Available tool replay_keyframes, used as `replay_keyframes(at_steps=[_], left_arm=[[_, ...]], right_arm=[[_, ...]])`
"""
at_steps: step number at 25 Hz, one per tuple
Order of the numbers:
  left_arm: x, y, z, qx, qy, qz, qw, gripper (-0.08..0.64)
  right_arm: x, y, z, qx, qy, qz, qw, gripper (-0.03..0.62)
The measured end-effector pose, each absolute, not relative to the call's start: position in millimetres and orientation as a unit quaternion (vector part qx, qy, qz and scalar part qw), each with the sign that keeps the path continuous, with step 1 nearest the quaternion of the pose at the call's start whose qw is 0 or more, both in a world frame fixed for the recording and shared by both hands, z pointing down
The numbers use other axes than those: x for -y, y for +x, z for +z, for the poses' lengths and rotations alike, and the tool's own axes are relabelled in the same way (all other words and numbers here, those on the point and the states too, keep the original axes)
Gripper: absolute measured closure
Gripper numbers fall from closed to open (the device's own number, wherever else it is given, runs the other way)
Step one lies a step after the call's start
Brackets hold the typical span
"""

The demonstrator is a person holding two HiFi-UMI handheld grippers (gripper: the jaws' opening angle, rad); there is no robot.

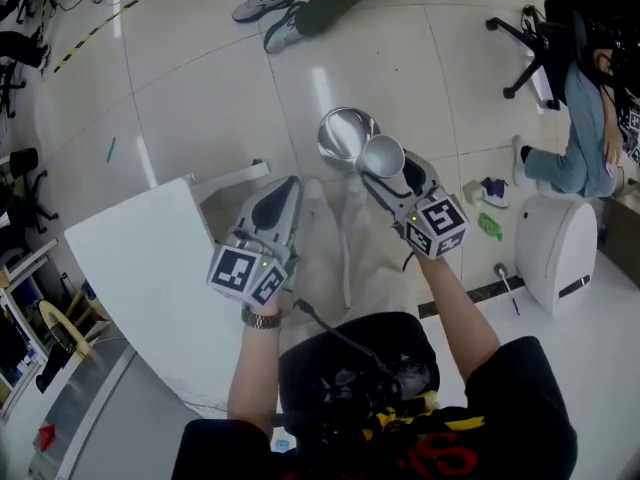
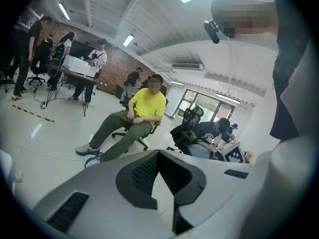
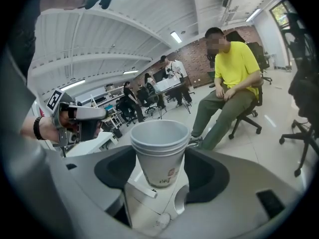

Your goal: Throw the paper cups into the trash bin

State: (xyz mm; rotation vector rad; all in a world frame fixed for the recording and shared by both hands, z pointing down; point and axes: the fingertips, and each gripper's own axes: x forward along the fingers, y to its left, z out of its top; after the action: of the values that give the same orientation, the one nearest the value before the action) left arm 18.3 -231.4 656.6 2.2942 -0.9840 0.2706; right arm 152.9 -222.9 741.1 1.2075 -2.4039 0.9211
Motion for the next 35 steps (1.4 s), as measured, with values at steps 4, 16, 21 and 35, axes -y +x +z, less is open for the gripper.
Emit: replay_keyframes(at_steps=[4,16,21,35], left_arm=[[241,27,707,0.366,0.866,0.104,0.325,0.557],[211,46,831,0.351,0.845,0.109,0.387,0.557],[208,47,870,0.364,0.852,0.139,0.35,0.558],[191,12,938,0.404,0.824,0.141,0.372,0.558]], right_arm=[[232,152,790,0.828,0.427,0.327,0.157,0.276],[226,125,954,0.819,0.401,0.349,0.215,0.276],[221,113,1016,0.807,0.374,0.386,0.243,0.275],[187,93,1198,0.719,0.331,0.5,0.352,0.272]])
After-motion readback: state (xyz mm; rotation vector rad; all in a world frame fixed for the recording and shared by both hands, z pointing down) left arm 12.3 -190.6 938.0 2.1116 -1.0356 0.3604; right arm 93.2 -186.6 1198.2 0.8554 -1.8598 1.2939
